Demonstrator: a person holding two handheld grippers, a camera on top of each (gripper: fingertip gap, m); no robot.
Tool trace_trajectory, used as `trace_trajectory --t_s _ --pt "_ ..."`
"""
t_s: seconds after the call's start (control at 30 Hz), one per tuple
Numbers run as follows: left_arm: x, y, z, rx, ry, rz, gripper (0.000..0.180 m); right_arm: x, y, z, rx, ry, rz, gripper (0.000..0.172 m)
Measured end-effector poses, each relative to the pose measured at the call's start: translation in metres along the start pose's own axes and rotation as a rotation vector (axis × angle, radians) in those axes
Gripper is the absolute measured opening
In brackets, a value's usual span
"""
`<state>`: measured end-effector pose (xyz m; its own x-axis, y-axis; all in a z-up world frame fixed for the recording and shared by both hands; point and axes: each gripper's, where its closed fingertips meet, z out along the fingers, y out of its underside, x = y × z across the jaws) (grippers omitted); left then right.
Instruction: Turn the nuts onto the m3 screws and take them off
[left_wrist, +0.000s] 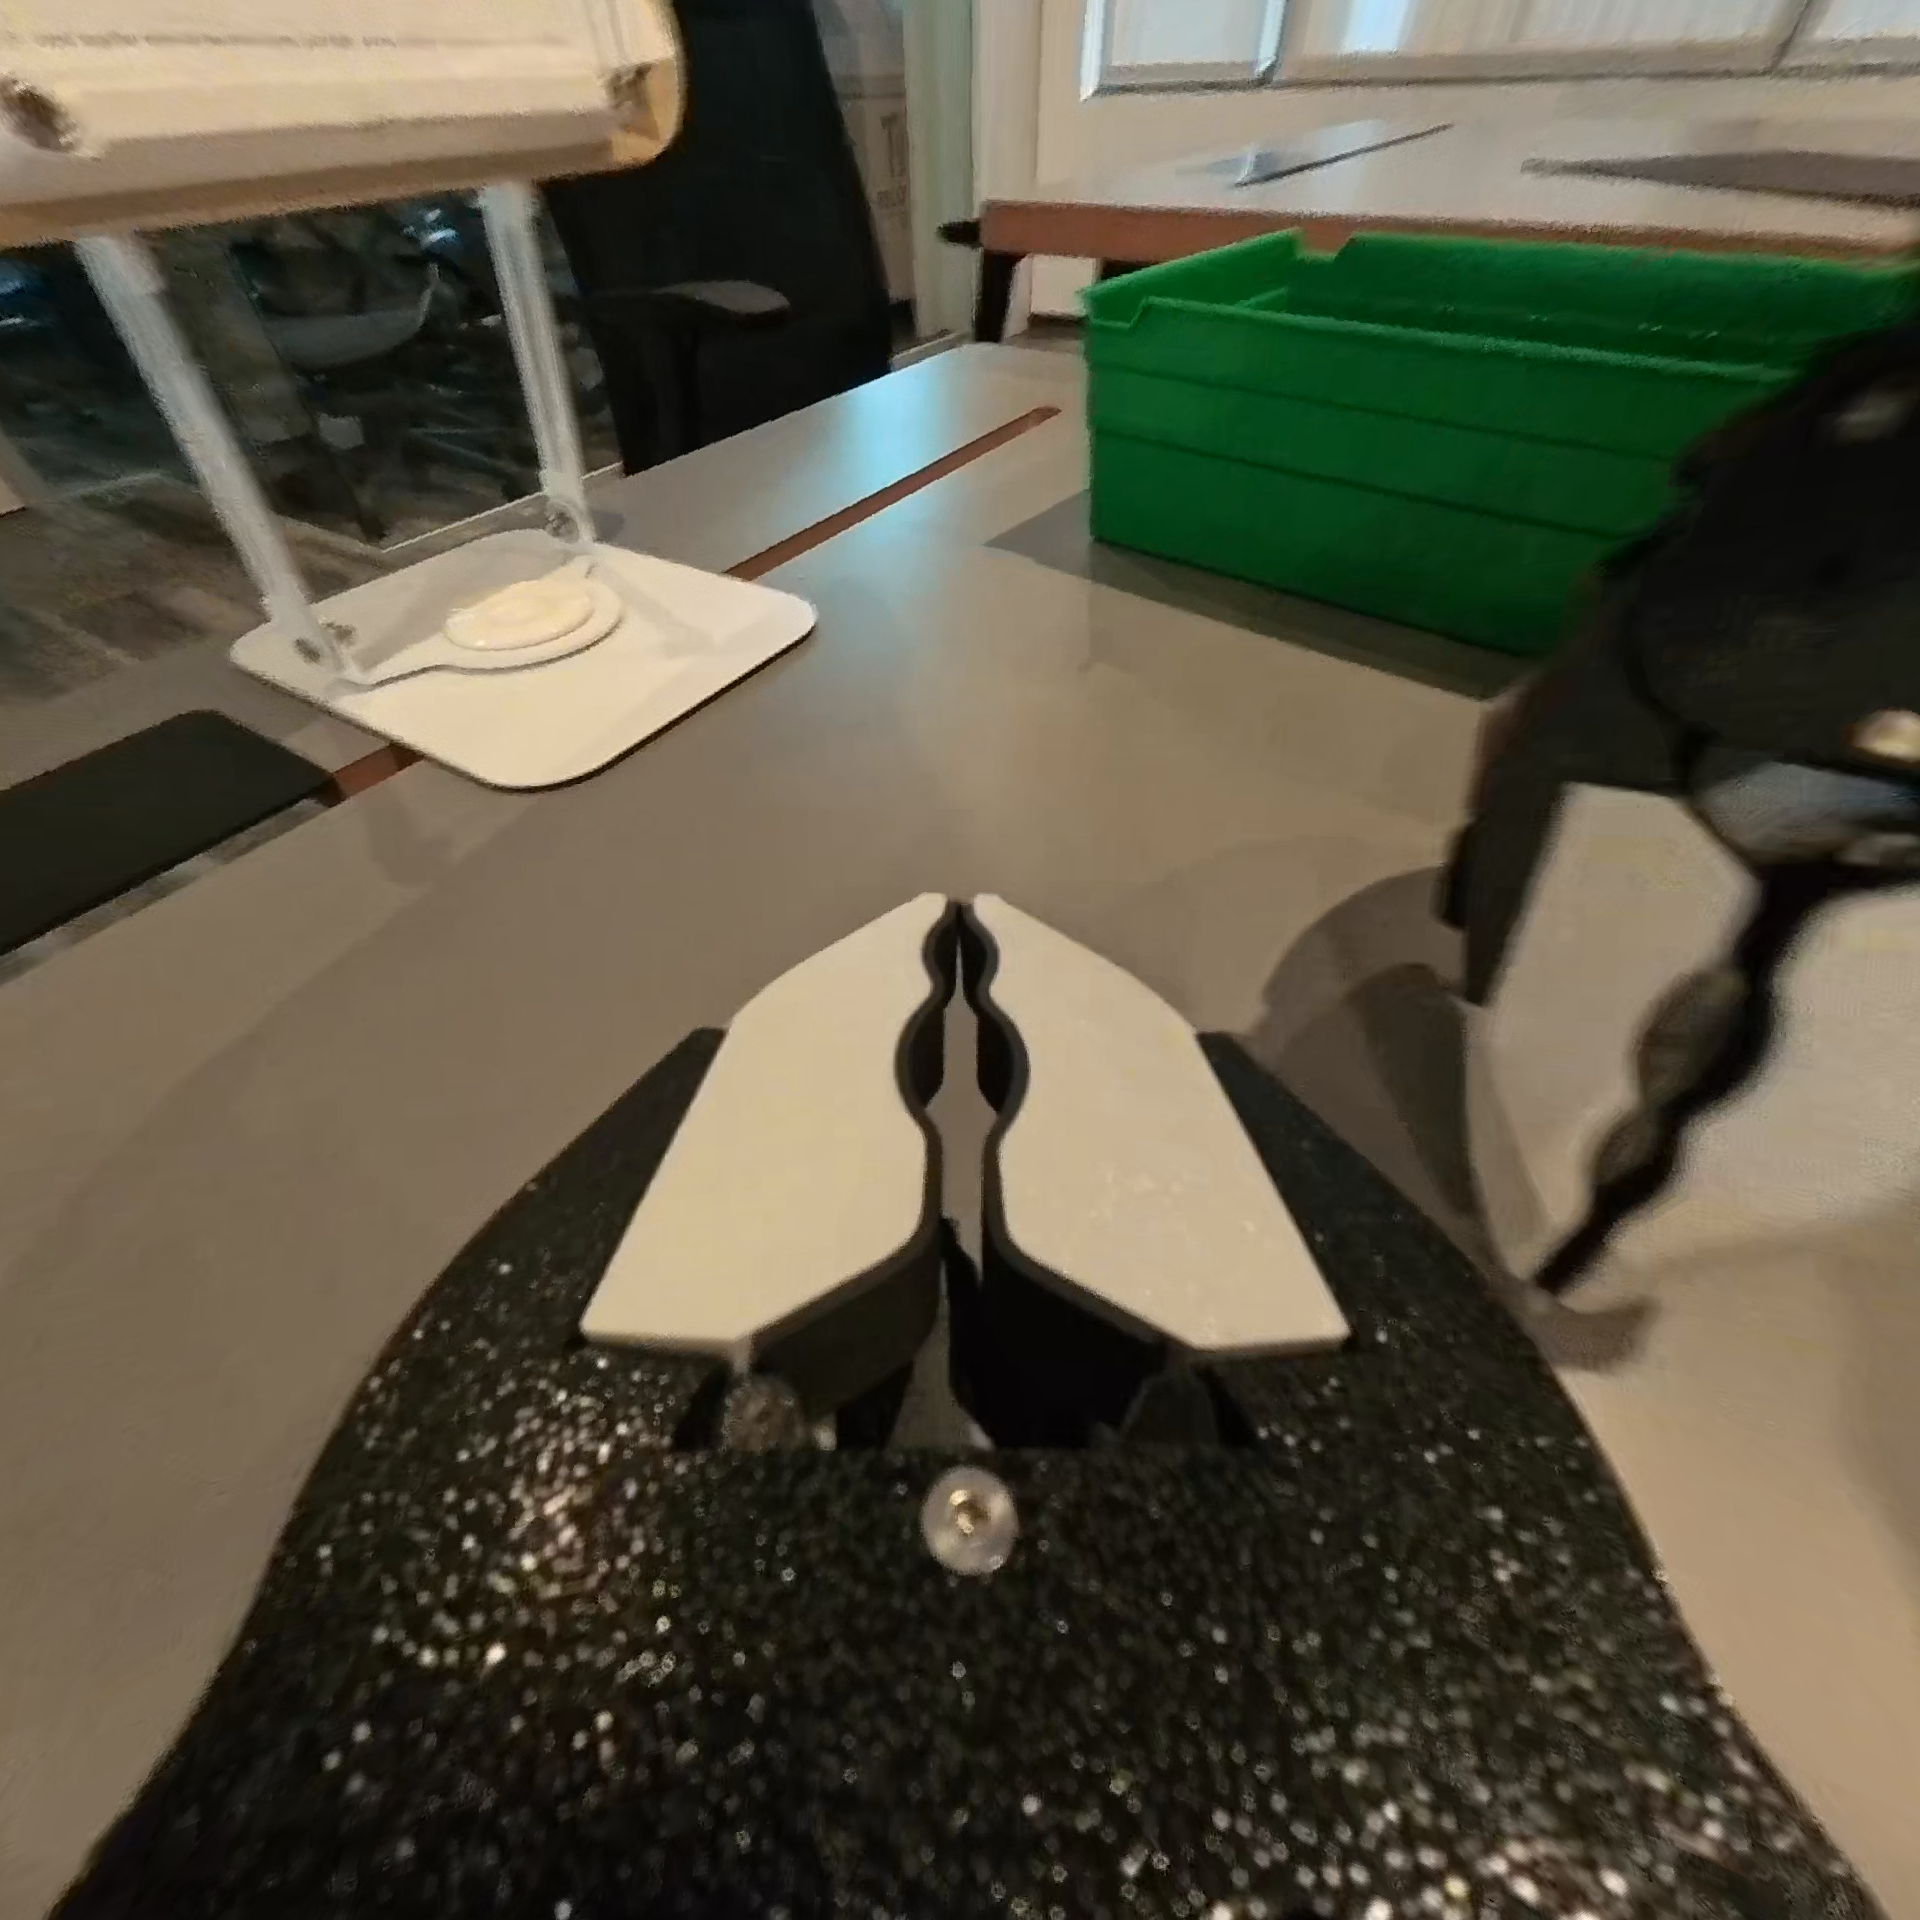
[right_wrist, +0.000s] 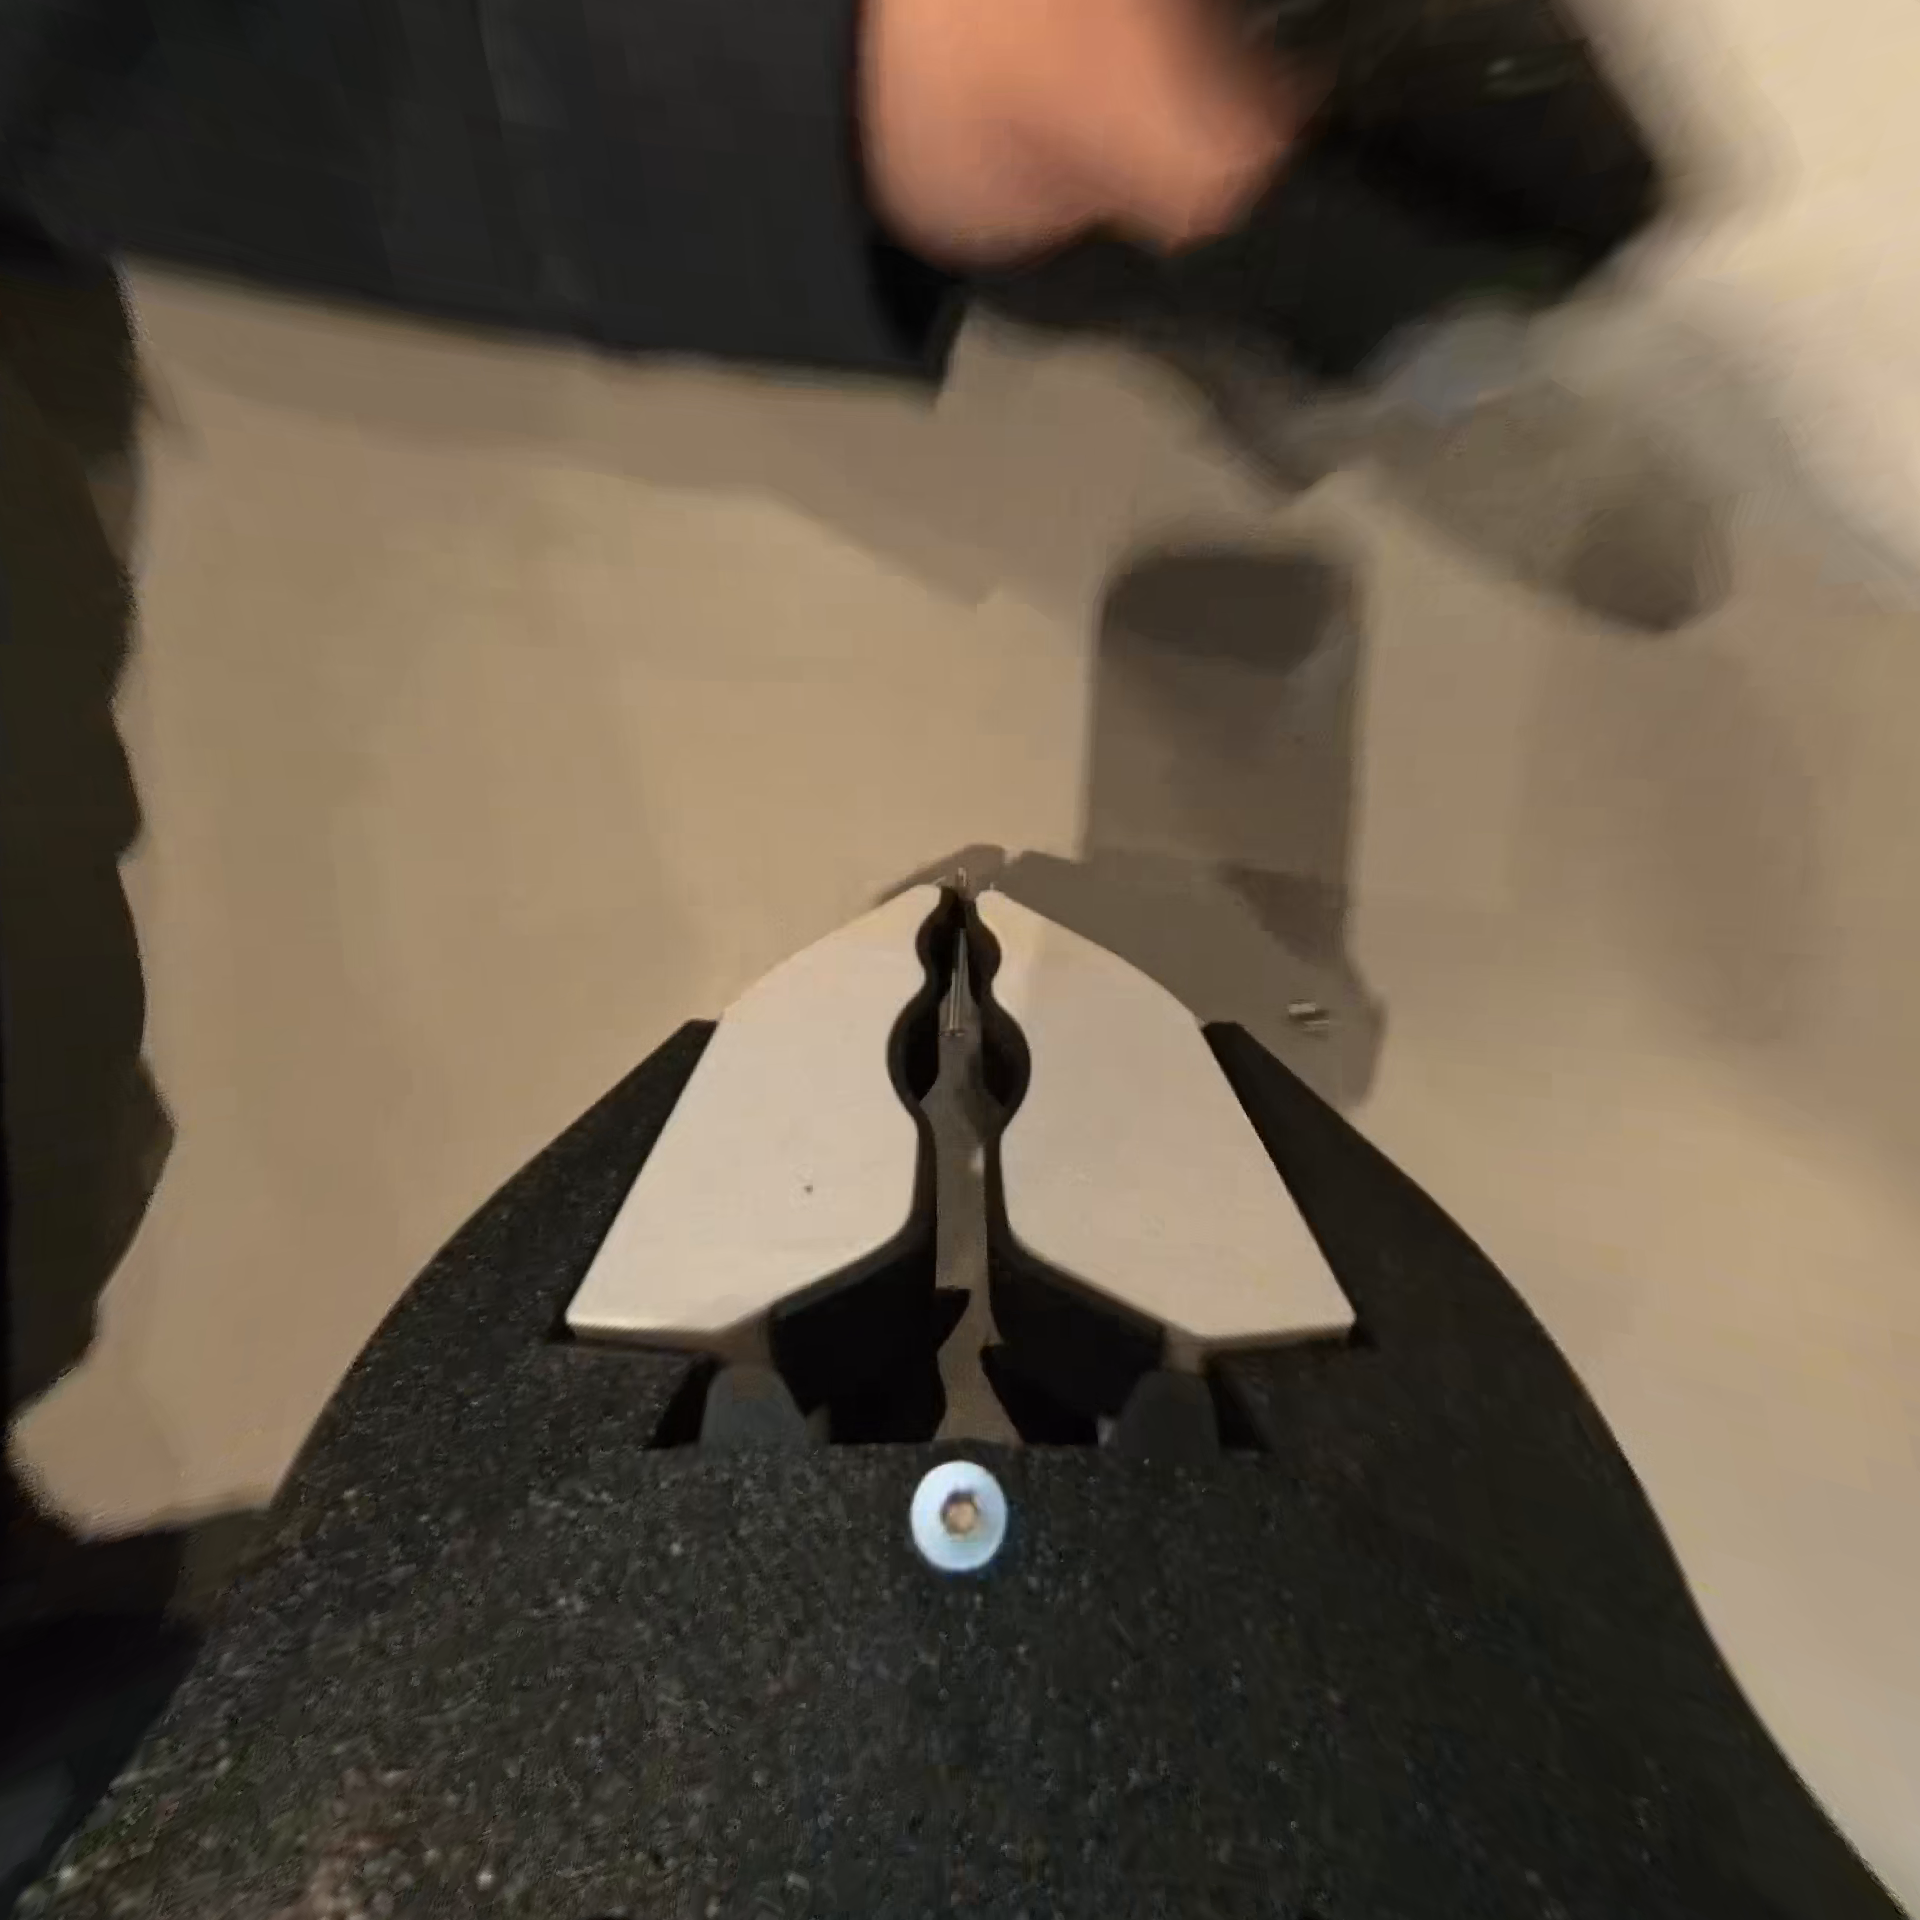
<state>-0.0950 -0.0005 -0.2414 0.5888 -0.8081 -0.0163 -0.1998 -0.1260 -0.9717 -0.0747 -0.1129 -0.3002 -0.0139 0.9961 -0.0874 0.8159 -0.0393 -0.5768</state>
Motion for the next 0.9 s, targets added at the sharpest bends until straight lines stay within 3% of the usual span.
trace_trajectory --t_s 0.2,0.23,0.3,0.37,0.6,0.67,0.73,0.9 --pt "0.036 -0.017 -0.009 0.121 0.315 -0.069 0.032 0.034 -0.046 -0.063 0.674 0.053 0.116 0.002" --pt "0.043 -0.017 -0.010 0.114 0.376 -0.082 0.049 0.035 -0.051 -0.074 0.777 0.043 0.133 0.001" --pt "0.056 -0.016 -0.010 0.098 0.470 -0.114 0.064 0.037 -0.057 -0.087 0.914 0.020 0.152 0.001" --pt "0.067 -0.014 -0.007 0.073 0.513 -0.120 0.065 0.035 -0.063 -0.092 0.998 -0.012 0.156 0.001" --pt "0.088 -0.023 -0.009 0.115 0.633 -0.169 0.054 0.028 -0.069 -0.086 1.037 -0.047 0.127 0.002" --pt "0.090 -0.026 -0.012 0.132 0.664 -0.185 0.036 0.027 -0.069 -0.085 1.031 -0.041 0.119 0.002" --pt "0.092 -0.028 -0.016 0.148 0.698 -0.183 0.004 0.028 -0.068 -0.086 1.029 -0.028 0.108 0.001" --pt "0.093 -0.017 -0.012 0.075 0.654 -0.117 0.001 0.029 -0.058 -0.081 0.971 -0.010 0.088 0.001"
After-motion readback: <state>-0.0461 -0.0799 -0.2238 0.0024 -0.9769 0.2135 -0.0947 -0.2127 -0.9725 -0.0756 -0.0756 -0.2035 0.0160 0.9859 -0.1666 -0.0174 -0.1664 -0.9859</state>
